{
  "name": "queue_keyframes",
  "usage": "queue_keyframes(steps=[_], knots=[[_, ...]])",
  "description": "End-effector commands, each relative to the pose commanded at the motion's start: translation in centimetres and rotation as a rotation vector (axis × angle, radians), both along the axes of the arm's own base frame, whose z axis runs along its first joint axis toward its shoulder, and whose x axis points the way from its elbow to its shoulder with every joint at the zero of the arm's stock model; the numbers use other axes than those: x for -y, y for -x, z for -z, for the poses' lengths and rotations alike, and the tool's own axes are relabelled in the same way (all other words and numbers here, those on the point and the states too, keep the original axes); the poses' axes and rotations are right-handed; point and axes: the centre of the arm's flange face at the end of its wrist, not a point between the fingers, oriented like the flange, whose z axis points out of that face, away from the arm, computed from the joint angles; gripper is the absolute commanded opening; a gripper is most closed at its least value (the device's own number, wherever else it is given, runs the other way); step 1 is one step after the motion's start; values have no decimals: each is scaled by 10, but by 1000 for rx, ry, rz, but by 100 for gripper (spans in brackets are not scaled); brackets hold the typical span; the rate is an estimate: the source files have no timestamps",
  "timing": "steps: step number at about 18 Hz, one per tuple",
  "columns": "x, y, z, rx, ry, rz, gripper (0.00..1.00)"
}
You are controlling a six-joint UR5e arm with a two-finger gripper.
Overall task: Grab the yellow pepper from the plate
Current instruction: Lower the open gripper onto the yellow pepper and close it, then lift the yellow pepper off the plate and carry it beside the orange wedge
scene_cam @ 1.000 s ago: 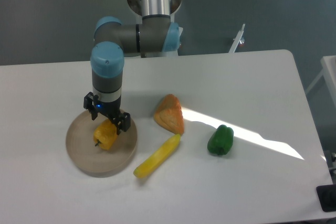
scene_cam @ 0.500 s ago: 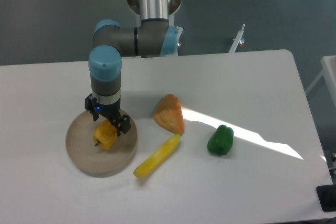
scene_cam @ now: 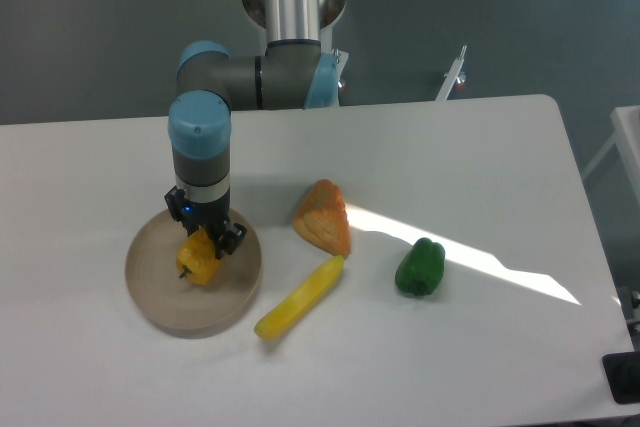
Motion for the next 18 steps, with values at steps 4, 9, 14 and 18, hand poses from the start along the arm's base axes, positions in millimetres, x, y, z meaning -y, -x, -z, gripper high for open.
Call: queue_keyframes(steps=[4, 9, 14, 18], knots=[[0, 0, -2, -1, -3, 1, 40], [-2, 3, -18, -13, -31, 13, 40], [-1, 27, -72, -67, -104, 14, 40], [9, 88, -110, -125, -160, 18, 40]])
